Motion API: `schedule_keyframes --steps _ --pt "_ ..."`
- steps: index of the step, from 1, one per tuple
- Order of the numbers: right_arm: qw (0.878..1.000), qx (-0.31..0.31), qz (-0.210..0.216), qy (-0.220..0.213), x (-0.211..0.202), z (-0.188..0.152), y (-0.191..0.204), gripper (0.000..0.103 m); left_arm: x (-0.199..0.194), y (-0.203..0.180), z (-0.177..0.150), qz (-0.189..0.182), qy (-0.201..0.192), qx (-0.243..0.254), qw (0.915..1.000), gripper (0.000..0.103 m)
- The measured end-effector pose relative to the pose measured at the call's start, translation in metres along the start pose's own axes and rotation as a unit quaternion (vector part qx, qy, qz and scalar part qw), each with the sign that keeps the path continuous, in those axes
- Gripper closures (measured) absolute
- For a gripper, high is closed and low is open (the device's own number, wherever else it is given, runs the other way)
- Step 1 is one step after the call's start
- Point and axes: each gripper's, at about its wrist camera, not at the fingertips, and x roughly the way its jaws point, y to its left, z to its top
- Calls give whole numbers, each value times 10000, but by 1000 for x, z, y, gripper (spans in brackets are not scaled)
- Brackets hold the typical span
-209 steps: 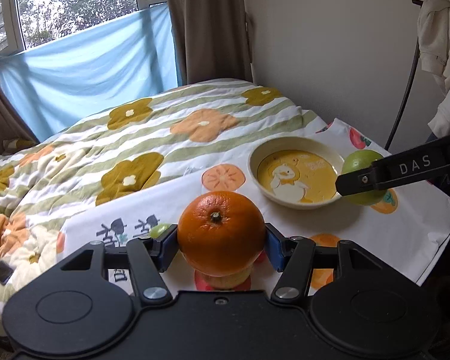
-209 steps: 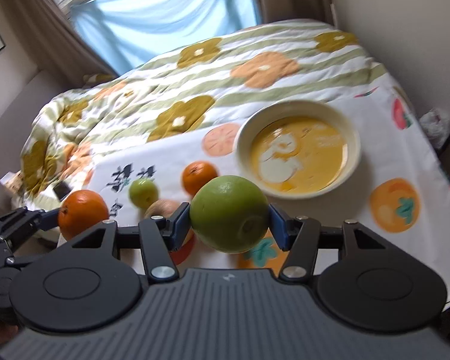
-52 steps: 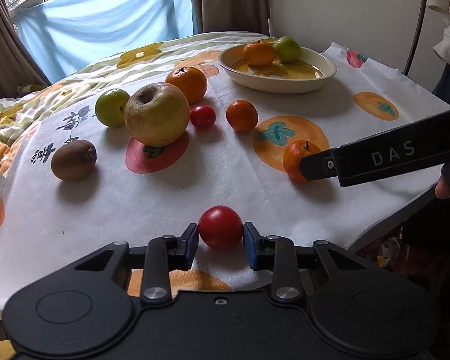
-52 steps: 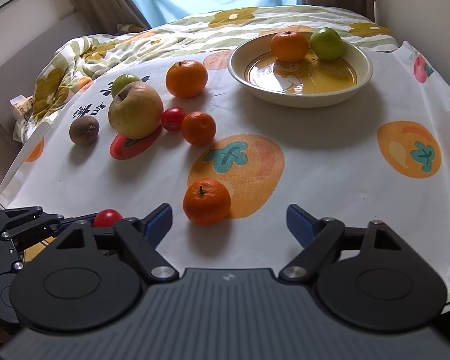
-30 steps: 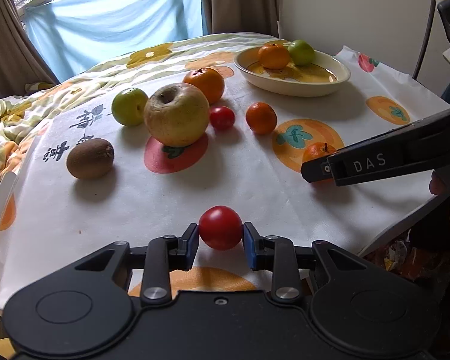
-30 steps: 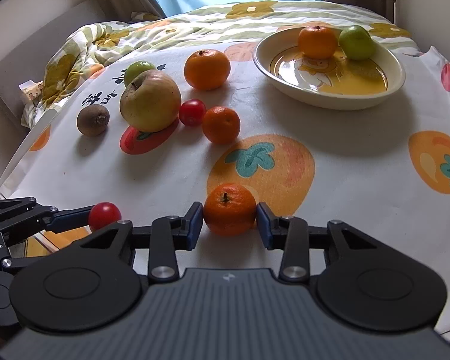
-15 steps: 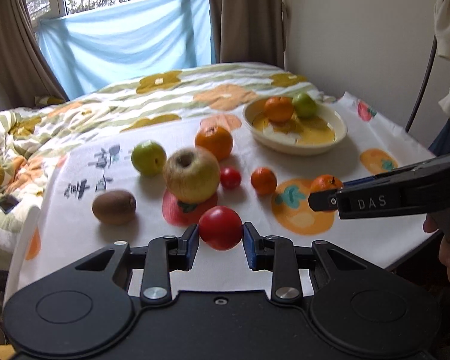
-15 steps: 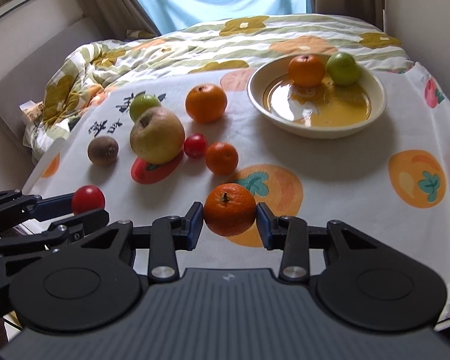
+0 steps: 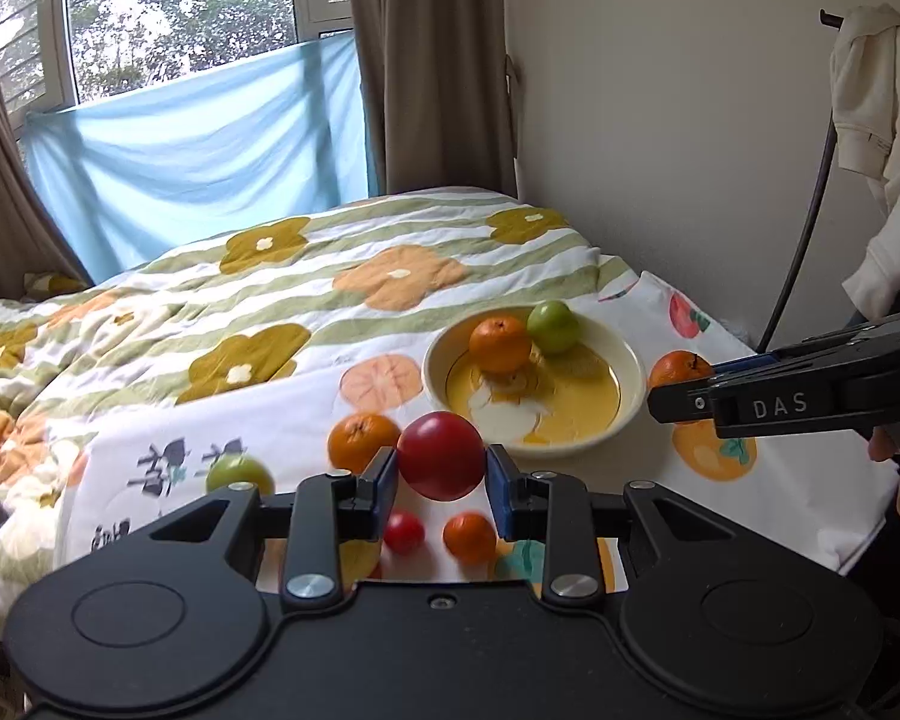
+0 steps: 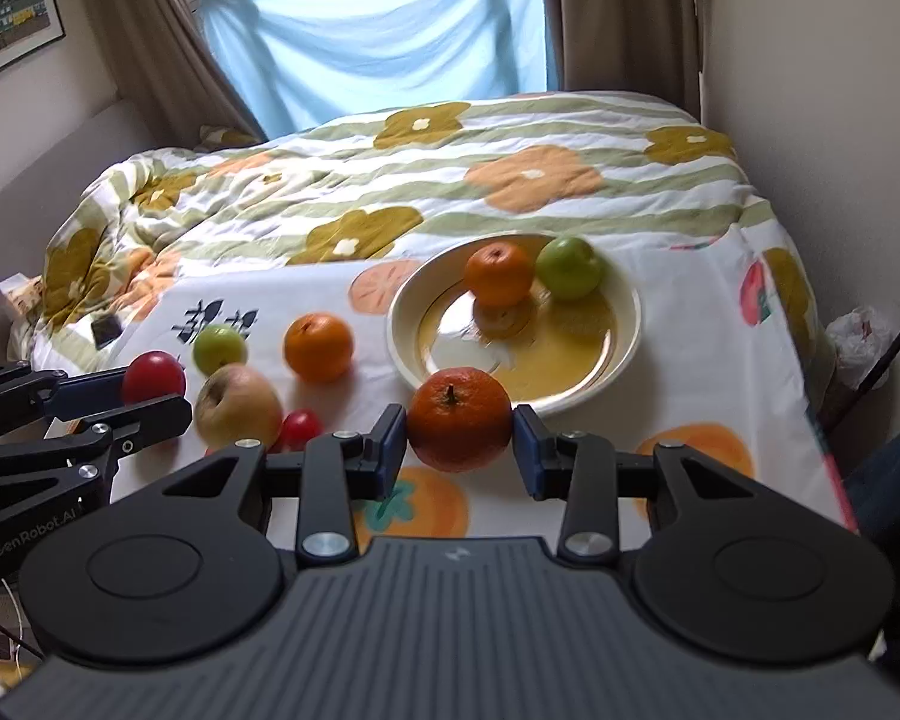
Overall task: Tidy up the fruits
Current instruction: 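Carry the tomato into the bowl with the left gripper while the right places the tangerine there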
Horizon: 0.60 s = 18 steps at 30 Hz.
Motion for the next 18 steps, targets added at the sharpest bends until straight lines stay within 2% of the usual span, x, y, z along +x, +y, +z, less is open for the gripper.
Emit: schedule_keyframes --steps 8,18 --pt "9999 83 -119 12 32 34 -45 50 62 -16 41 -194 146 80 9997 68" --pt "9994 120 -103 307 88 62 -90 50 156 -22 68 -33 633 73 9980 68"
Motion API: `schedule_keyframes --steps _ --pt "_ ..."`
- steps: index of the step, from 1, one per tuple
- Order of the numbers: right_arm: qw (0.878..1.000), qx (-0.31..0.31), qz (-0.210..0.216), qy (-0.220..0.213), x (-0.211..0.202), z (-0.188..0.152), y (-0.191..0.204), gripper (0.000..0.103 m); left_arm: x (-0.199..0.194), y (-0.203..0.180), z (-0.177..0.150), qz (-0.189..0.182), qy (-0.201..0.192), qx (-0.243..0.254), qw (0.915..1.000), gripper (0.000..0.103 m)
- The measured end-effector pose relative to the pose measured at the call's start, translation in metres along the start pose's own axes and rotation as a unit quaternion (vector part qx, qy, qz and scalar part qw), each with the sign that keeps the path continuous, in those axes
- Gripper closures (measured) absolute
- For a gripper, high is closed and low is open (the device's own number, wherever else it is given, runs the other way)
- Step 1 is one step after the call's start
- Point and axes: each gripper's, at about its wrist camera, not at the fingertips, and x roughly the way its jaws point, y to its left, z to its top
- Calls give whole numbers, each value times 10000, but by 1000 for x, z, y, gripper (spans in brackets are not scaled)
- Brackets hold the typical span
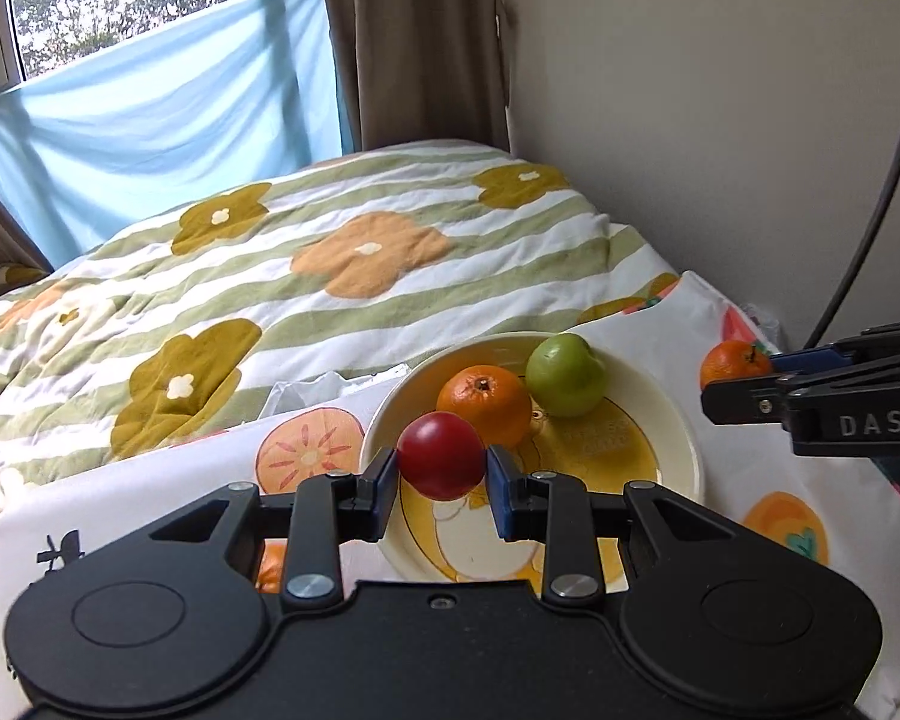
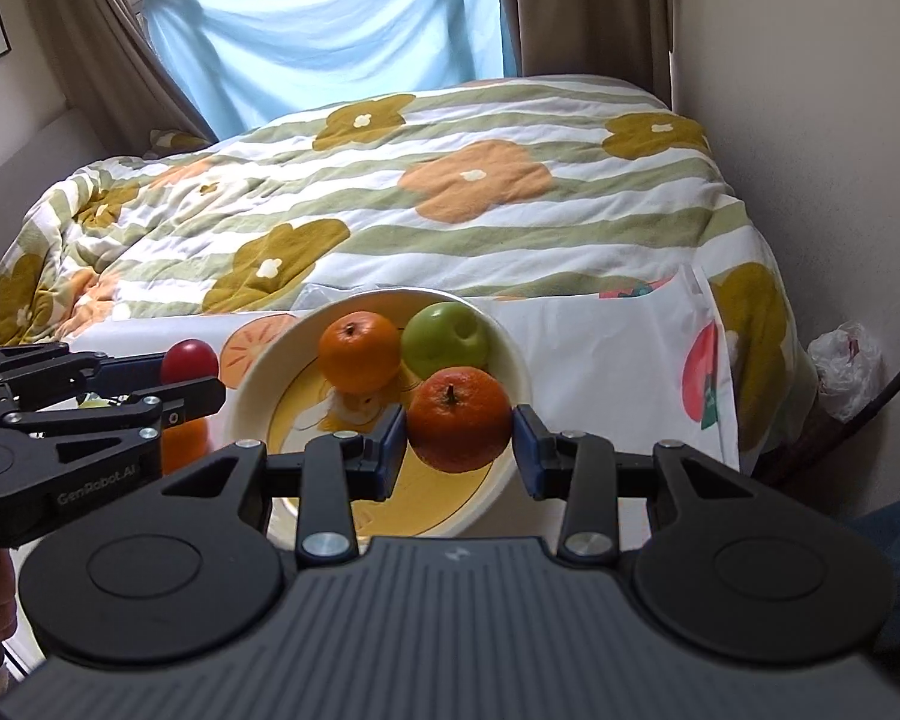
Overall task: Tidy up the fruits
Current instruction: 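Carry the tomato into the bowl with the left gripper while the right places the tangerine there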
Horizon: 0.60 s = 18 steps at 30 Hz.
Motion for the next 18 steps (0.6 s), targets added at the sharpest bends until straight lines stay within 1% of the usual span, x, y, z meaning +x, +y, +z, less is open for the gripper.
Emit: schedule_keyframes --steps 5,9,12,16,17,18 --pt "9998 -51 85 153 23 7 -9 50 38 -1 5 109 302 50 9995 68" --pt "9994 -111 147 299 40 10 -14 50 63 -6 1 250 640 218 9974 68" --pt "9990 -147 200 361 49 10 -18 50 76 -11 -4 314 816 301 9957 68" --pt "9987 -252 257 353 53 11 -20 50 82 -16 -4 393 854 381 9948 68" --pt "9987 -257 260 350 53 11 -21 50 82 -17 -4 404 858 375 9948 66" --pt "9988 -243 256 346 53 11 -20 50 82 -17 -3 420 864 360 9947 60"
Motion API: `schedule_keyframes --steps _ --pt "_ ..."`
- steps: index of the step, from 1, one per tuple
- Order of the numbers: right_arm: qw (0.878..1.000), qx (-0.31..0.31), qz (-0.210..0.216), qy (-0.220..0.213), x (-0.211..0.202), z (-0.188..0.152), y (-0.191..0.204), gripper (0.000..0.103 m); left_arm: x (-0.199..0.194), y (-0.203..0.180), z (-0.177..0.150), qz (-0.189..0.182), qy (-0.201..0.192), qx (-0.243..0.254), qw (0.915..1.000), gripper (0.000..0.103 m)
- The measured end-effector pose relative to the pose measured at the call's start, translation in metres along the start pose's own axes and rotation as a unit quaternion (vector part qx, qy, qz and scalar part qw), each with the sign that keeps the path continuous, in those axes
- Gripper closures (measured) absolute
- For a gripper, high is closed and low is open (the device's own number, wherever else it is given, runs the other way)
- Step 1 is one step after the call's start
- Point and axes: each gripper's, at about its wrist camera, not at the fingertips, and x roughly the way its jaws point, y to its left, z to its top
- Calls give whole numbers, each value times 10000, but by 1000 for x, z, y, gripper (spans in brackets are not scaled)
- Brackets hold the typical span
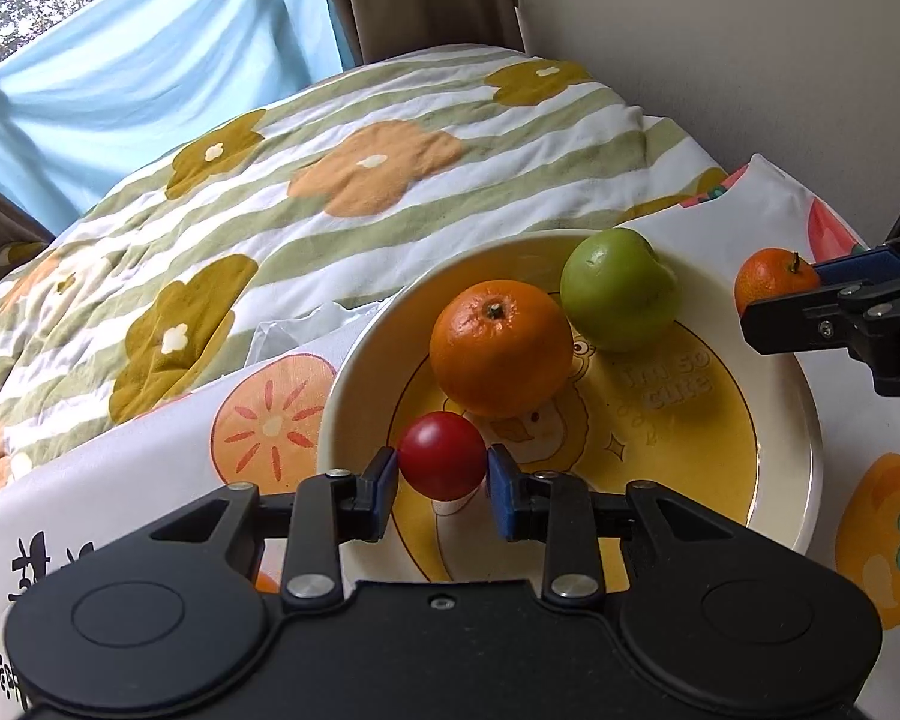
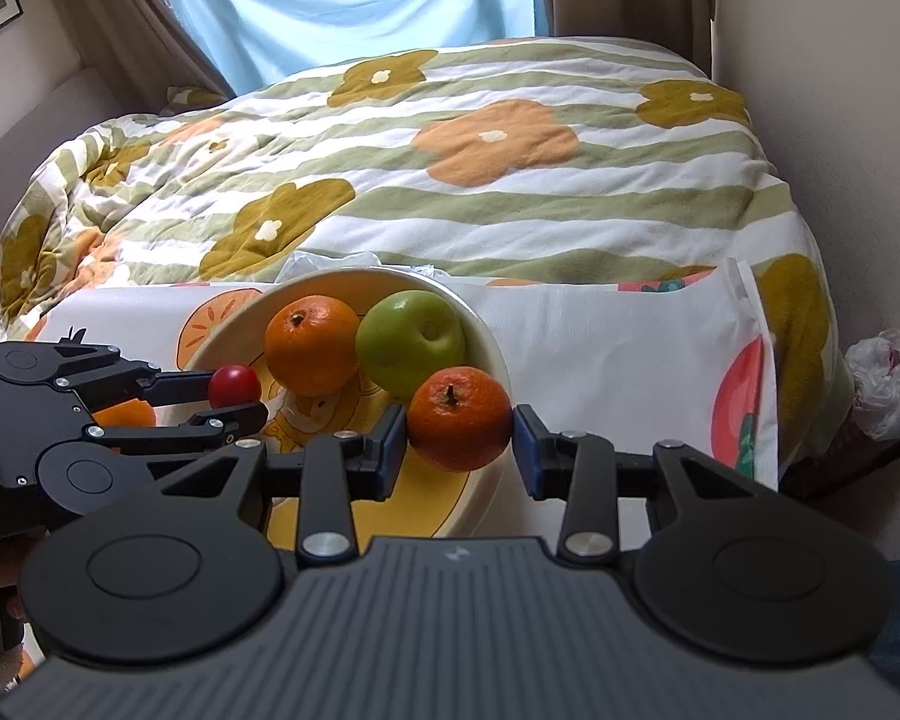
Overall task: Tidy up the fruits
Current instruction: 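Carry the tomato into the bowl with the left gripper while the right places the tangerine there, then lift both open grippers away from the bowl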
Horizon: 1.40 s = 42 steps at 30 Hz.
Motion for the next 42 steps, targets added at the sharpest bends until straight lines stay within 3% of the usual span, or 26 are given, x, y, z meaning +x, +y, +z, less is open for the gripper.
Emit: schedule_keyframes --steps 1,3,5,13,22,29,30,33,42 --pt "10000 14 5 -6 0 0 -1 50 -1 0 1 7 4 -7 10000 54" --pt "10000 42 7 -25 -2 0 -4 50 -8 1 0 8 -115 -21 9999 22" --pt "10000 58 -5 -58 -5 1 -6 50 -18 2 0 38 -276 -27 9996 16" --pt "9999 -69 30 -90 -13 3 -9 50 -41 19 -8 -160 -316 -420 9985 11" --pt "9902 -1394 -34 -95 15 -8 24 50 -59 30 -23 -109 -354 -672 9971 11" --pt "9872 -1590 139 -57 29 -10 29 49 -59 35 -31 -30 -308 -748 9967 11" --pt "9875 -1568 134 -104 28 -10 28 45 -59 34 -31 -24 -307 -742 9968 11" --pt "9889 -1459 -48 -282 23 -11 27 1 -59 34 -33 -39 -312 -732 9968 11" --pt "9933 -1101 -133 -330 9 -11 16 0 -71 33 -35 29 -519 -801 9954 11"
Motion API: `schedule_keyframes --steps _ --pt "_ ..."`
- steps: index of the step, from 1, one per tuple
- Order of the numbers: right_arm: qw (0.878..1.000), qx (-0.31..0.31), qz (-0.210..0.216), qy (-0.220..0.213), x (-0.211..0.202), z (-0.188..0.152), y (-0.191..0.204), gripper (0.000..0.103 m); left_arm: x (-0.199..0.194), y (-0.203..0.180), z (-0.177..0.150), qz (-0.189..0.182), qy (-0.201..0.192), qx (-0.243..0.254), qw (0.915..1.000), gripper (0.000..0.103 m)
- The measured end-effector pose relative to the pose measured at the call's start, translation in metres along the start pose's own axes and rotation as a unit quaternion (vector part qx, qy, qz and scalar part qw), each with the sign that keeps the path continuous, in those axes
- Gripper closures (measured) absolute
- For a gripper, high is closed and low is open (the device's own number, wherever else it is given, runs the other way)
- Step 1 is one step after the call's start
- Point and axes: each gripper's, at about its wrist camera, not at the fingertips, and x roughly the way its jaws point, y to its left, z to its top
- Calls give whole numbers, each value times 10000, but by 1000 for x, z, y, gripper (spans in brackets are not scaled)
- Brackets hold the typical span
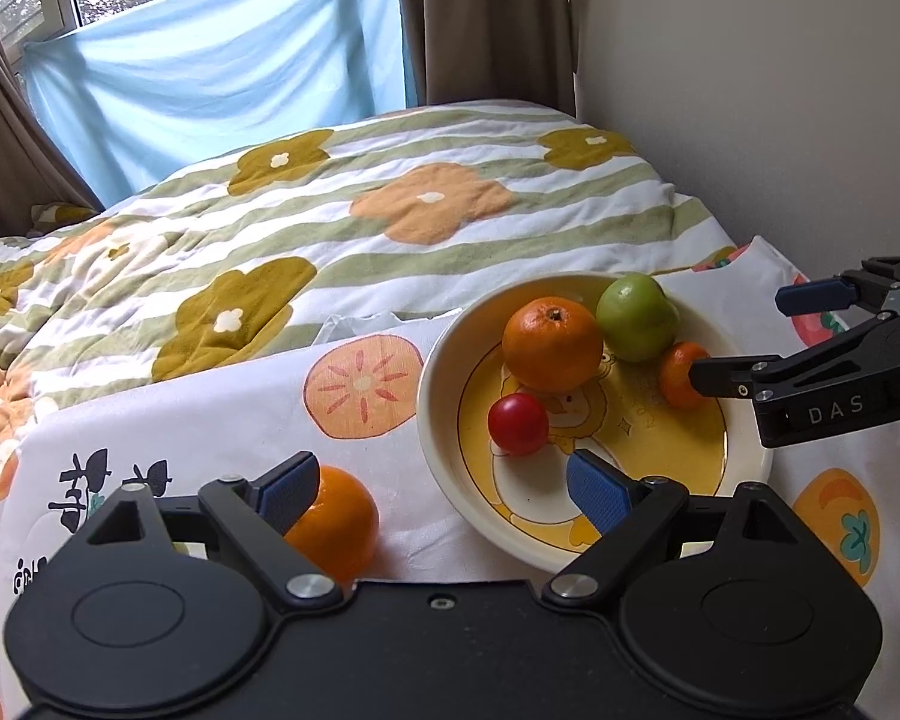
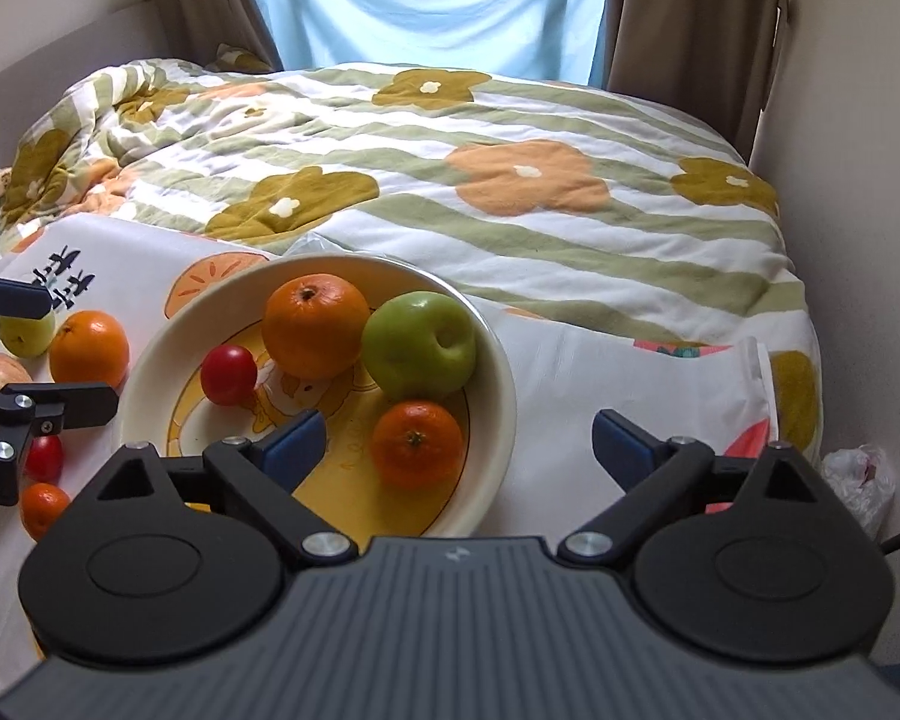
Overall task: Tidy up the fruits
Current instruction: 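Lift both open grippers away from the bowl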
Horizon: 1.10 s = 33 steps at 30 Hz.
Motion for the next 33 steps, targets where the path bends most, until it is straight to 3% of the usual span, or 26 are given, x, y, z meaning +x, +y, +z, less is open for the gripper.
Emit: schedule_keyframes --steps 5,13,20,33 --pt "9999 155 -40 -41 -17 0 -2 0 -16 -2 1 -15 -65 -11 10000 11" --pt "9996 229 -152 -120 -58 2 10 0 -66 4 -10 182 -551 -260 9980 11" --pt "9985 379 146 -355 -93 1 32 0 -111 18 -30 439 -848 -564 9938 11" --pt "9957 489 529 -580 -125 2 130 0 -157 85 -75 534 -976 -741 9910 11"
